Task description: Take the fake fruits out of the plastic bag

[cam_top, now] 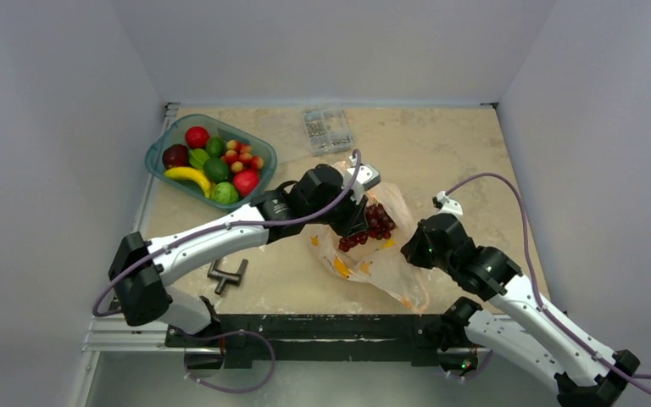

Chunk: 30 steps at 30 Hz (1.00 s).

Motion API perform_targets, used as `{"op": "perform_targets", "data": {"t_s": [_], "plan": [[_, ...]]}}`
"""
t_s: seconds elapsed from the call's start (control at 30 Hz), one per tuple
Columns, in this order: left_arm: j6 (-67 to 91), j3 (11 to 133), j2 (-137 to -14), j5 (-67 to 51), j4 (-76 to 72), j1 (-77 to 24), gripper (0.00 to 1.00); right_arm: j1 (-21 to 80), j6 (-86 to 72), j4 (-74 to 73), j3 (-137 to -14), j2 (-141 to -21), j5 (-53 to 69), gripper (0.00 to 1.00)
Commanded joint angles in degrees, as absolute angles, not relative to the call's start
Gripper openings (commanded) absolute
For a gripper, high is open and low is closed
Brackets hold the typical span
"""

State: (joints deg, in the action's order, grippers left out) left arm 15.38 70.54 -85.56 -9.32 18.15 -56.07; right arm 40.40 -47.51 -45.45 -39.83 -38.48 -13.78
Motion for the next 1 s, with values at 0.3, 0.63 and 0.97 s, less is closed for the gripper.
{"op": "perform_targets", "data": {"t_s": [0.3, 0.63, 0.97], "plan": [[15.0, 68.7, -66.6, -11.9, 14.6, -55.4, 0.0, 40.6, -51.5, -46.2, -40.8, -39.2, -19.0, 0.0], [15.1, 69.9, -58.7, 2.1, 21.1, -53.4, 0.0, 40.5, -51.4, -46.4, -40.9, -38.6, -19.3, 0.0], [23.4, 64.1, -48.9, 27.6, 33.7, -35.2, 0.0, 40.5, -51.0, -45.8, -41.0, -39.4, -18.8, 0.0]]}}
